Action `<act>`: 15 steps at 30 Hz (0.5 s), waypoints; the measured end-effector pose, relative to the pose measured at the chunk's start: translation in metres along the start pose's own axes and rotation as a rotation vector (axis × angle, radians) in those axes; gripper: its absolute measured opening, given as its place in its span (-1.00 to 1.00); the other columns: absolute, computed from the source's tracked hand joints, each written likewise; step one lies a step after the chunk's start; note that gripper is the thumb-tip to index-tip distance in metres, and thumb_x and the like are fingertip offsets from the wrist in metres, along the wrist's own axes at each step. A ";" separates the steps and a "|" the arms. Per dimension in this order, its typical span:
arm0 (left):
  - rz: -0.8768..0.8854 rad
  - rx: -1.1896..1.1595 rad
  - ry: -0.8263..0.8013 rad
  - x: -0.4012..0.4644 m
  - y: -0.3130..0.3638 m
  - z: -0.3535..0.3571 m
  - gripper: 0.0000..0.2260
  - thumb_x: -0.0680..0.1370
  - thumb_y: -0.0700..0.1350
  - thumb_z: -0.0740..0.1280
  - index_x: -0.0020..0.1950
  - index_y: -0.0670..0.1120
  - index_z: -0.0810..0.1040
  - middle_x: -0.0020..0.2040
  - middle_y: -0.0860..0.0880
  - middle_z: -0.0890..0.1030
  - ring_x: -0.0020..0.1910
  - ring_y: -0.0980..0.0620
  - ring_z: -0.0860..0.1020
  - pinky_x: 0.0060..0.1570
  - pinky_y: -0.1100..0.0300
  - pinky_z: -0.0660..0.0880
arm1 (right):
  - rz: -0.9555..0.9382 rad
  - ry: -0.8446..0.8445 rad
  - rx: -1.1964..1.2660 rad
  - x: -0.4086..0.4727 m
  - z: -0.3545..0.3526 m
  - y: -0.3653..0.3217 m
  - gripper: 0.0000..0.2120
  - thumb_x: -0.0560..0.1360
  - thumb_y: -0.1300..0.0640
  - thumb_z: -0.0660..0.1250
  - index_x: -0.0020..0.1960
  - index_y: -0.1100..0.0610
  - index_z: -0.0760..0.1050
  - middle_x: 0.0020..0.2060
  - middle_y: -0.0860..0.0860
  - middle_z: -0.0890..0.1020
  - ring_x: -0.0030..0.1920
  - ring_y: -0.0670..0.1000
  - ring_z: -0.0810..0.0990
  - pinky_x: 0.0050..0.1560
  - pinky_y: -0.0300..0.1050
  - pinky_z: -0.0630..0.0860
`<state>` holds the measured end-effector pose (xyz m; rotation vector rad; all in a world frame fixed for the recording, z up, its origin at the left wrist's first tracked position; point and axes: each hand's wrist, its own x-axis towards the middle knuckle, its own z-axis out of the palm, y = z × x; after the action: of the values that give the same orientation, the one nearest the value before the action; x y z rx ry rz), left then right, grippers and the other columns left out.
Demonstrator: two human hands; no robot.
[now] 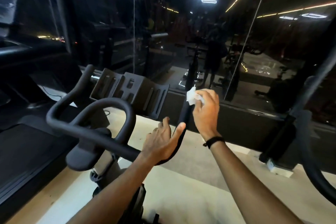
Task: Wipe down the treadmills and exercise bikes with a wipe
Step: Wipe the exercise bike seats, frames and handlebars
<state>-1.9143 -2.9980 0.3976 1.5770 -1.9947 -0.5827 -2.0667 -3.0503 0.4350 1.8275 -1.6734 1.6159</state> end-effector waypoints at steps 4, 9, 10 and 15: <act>0.092 0.185 0.071 0.000 -0.002 0.004 -0.19 0.48 0.47 -0.28 0.44 -0.07 0.24 0.31 -0.15 0.50 0.23 -0.17 0.52 0.20 -0.12 0.40 | 0.035 -0.195 -0.056 -0.001 0.024 0.009 -0.69 0.50 0.38 0.26 0.14 0.14 0.63 0.07 -0.10 0.39 0.14 -0.07 0.39 0.13 -0.56 0.18; 0.102 0.248 0.098 0.000 -0.001 0.007 -0.29 0.53 0.40 -0.21 0.36 -0.09 0.29 0.19 -0.15 0.54 0.13 -0.17 0.55 0.15 -0.12 0.40 | -0.042 -0.137 -0.092 0.022 0.031 0.012 -0.82 0.51 0.36 0.35 0.06 0.25 0.67 -0.07 -0.01 0.43 -0.02 -0.09 0.34 -0.01 -0.38 0.28; 0.098 0.248 0.109 0.001 -0.002 0.007 -0.30 0.54 0.40 -0.21 0.34 -0.09 0.29 0.18 -0.15 0.55 0.12 -0.17 0.56 0.14 -0.12 0.40 | -0.043 -0.142 -0.116 0.025 0.032 0.009 -0.83 0.49 0.39 0.35 0.02 0.27 0.67 -0.09 0.00 0.44 -0.04 -0.09 0.32 -0.04 -0.33 0.32; 0.057 0.154 0.116 0.004 -0.004 0.010 -0.29 0.52 0.43 -0.20 0.36 -0.07 0.26 0.20 -0.14 0.54 0.14 -0.19 0.56 0.15 -0.13 0.43 | -0.007 -0.280 -0.034 -0.033 0.025 -0.002 -0.86 0.49 0.40 0.31 -0.05 0.27 0.62 -0.11 0.07 0.49 -0.09 -0.08 0.36 -0.05 -0.35 0.25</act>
<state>-1.9186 -3.0022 0.3881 1.5984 -2.0311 -0.3141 -2.0440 -3.0480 0.4005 2.1204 -1.7862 1.3704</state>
